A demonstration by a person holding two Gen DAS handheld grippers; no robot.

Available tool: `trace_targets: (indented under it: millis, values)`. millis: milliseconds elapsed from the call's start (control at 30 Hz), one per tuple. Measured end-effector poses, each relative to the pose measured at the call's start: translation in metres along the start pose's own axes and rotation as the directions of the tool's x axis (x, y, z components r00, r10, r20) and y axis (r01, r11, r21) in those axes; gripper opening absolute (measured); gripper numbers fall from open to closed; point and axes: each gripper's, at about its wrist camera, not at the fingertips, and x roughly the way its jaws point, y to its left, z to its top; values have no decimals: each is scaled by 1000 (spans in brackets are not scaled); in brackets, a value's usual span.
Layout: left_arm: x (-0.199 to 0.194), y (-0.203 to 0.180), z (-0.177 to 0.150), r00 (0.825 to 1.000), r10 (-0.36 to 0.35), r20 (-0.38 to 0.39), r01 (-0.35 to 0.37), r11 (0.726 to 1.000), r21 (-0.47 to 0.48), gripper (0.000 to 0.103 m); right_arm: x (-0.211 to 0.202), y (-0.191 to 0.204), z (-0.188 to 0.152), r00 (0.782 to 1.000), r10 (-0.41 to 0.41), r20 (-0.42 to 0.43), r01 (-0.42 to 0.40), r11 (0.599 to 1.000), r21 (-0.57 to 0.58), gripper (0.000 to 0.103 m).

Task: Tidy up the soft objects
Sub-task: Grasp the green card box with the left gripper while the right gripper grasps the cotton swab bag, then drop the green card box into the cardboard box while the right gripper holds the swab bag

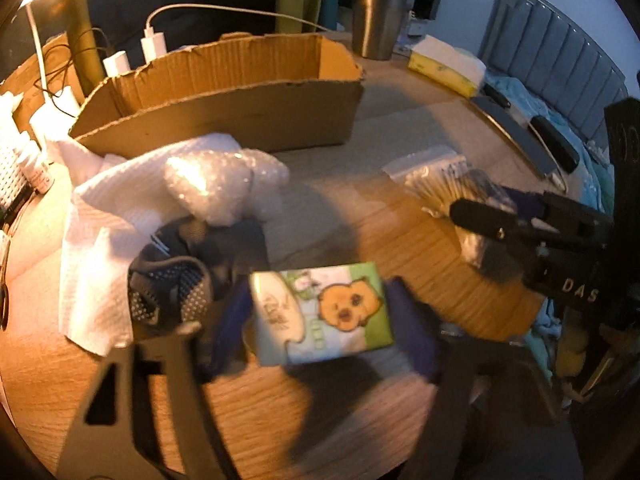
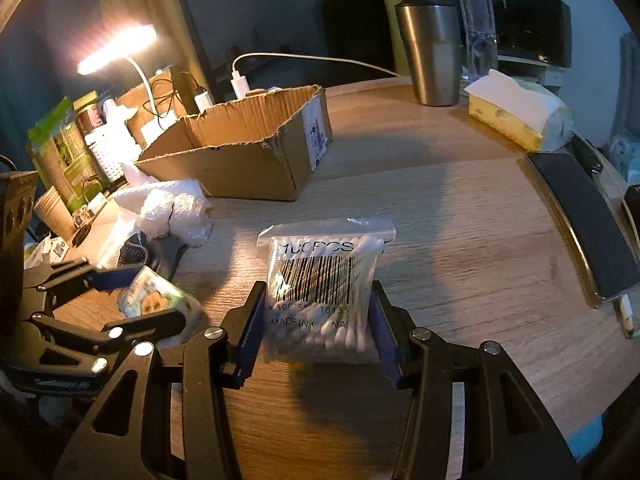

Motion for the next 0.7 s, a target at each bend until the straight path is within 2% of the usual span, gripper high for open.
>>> trace_targets:
  millis: [233, 700]
  values:
    - [-3, -5, 2, 1000, -23, 16, 23, 999, 26, 67, -6, 3, 4, 1000, -2, 19, 3, 1000, -7, 51]
    - [-44, 3, 22, 988, -45, 148, 38, 998, 46, 67, -20, 19, 27, 998, -12, 64, 14, 999, -39, 50]
